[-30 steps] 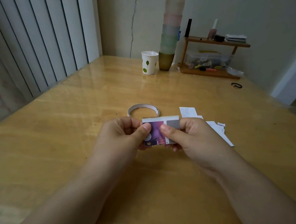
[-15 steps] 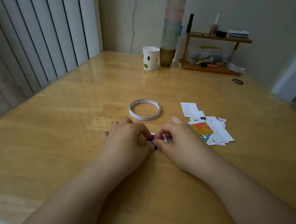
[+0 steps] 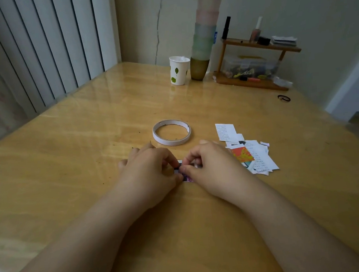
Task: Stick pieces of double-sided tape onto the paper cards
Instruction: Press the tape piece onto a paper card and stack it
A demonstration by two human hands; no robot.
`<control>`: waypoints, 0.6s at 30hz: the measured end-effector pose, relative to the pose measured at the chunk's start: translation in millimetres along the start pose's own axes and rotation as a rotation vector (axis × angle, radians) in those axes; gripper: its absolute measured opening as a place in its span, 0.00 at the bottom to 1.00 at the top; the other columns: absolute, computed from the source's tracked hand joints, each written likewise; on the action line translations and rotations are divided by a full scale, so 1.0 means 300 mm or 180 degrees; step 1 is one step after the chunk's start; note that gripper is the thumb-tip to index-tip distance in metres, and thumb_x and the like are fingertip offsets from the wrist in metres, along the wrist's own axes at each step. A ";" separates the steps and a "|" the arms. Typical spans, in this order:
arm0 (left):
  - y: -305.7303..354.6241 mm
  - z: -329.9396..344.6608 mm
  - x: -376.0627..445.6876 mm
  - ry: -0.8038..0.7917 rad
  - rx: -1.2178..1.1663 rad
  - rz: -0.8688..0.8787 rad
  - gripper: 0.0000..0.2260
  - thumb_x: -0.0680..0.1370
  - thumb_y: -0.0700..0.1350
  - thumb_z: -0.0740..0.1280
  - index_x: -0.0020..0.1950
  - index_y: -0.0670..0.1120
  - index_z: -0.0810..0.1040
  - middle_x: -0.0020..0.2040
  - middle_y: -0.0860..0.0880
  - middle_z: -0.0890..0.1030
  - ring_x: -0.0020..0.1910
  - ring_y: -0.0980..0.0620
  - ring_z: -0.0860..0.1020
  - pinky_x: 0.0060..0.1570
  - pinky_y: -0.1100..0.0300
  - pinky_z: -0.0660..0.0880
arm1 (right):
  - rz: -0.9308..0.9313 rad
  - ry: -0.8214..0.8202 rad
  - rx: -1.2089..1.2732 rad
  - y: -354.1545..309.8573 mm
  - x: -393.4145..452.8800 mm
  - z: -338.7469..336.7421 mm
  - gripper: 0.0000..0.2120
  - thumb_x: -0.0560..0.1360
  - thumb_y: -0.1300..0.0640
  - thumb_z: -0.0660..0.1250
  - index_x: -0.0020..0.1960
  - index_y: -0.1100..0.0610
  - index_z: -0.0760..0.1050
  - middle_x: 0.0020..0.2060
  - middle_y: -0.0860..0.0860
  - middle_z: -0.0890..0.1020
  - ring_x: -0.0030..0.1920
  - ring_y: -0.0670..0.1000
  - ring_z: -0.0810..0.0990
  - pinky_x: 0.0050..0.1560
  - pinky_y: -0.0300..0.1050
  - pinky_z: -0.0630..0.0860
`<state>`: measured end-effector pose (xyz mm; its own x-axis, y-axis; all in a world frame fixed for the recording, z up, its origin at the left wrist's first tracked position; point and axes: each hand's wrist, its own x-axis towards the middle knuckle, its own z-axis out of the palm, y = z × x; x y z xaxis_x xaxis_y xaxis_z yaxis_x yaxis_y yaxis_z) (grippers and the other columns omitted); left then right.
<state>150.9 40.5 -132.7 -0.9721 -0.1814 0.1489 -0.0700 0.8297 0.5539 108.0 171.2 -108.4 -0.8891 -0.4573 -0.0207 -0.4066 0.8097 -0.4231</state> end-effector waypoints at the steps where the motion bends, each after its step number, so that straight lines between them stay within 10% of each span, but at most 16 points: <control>1: -0.001 -0.001 -0.001 0.0002 -0.0006 0.0010 0.06 0.72 0.58 0.69 0.43 0.62 0.73 0.45 0.58 0.69 0.53 0.55 0.66 0.54 0.57 0.60 | 0.0029 0.0008 0.0056 0.013 0.002 -0.005 0.12 0.74 0.50 0.68 0.32 0.45 0.73 0.34 0.44 0.69 0.48 0.49 0.70 0.54 0.49 0.70; 5: -0.004 -0.001 -0.001 0.0001 -0.0034 0.0044 0.05 0.72 0.56 0.69 0.45 0.61 0.74 0.46 0.58 0.70 0.54 0.55 0.66 0.52 0.58 0.58 | 0.0248 0.0009 0.0229 0.085 -0.027 -0.041 0.10 0.73 0.50 0.70 0.33 0.48 0.76 0.27 0.43 0.71 0.35 0.43 0.70 0.47 0.45 0.68; 12: 0.002 -0.004 0.001 0.0003 -0.0041 -0.0044 0.06 0.71 0.57 0.70 0.43 0.61 0.74 0.46 0.58 0.71 0.54 0.56 0.67 0.54 0.58 0.60 | -0.0087 0.0037 -0.0056 -0.004 -0.008 -0.005 0.10 0.75 0.48 0.67 0.36 0.43 0.73 0.35 0.44 0.67 0.54 0.50 0.70 0.59 0.50 0.68; 18: 0.004 -0.010 -0.012 -0.0028 -0.0058 -0.0015 0.05 0.72 0.55 0.69 0.44 0.61 0.74 0.47 0.59 0.71 0.54 0.56 0.67 0.53 0.58 0.60 | 0.0276 0.0193 0.0284 0.089 -0.026 -0.040 0.08 0.73 0.50 0.70 0.36 0.47 0.77 0.29 0.44 0.70 0.40 0.45 0.69 0.49 0.45 0.67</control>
<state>155.1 40.6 -130.0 -0.9737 -0.1804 0.1391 -0.0704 0.8190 0.5694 101.4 200.7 -108.6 -0.9323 -0.3617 -0.0071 -0.3097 0.8081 -0.5011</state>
